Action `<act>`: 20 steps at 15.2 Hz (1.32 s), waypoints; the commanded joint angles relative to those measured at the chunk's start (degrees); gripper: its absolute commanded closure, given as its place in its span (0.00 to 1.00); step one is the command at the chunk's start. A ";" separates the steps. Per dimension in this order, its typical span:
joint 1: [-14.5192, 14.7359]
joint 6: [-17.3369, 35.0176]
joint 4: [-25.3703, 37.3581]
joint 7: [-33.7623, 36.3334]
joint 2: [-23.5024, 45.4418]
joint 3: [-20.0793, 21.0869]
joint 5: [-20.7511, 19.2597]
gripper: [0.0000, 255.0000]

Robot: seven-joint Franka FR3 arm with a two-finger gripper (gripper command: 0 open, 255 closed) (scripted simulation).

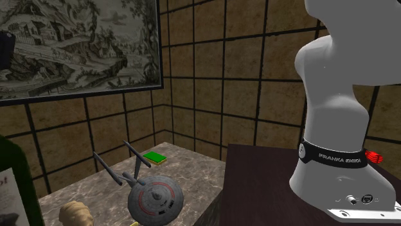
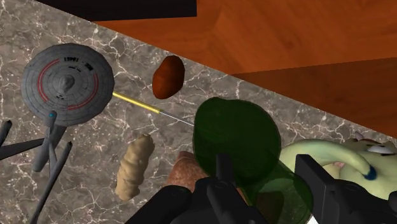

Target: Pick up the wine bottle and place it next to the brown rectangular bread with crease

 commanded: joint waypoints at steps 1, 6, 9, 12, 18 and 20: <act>1.38 -0.88 4.85 1.80 3.85 0.37 -0.58 1.00; 2.22 1.54 5.13 2.62 6.49 0.47 -0.94 1.00; 2.22 3.57 3.65 2.52 7.05 0.43 -0.99 1.00; 2.23 5.54 2.32 2.43 7.70 0.38 -1.05 1.00; 2.28 9.35 0.10 2.28 9.31 0.26 -1.21 1.00; 2.31 10.59 -0.54 2.23 9.91 0.22 -1.26 1.00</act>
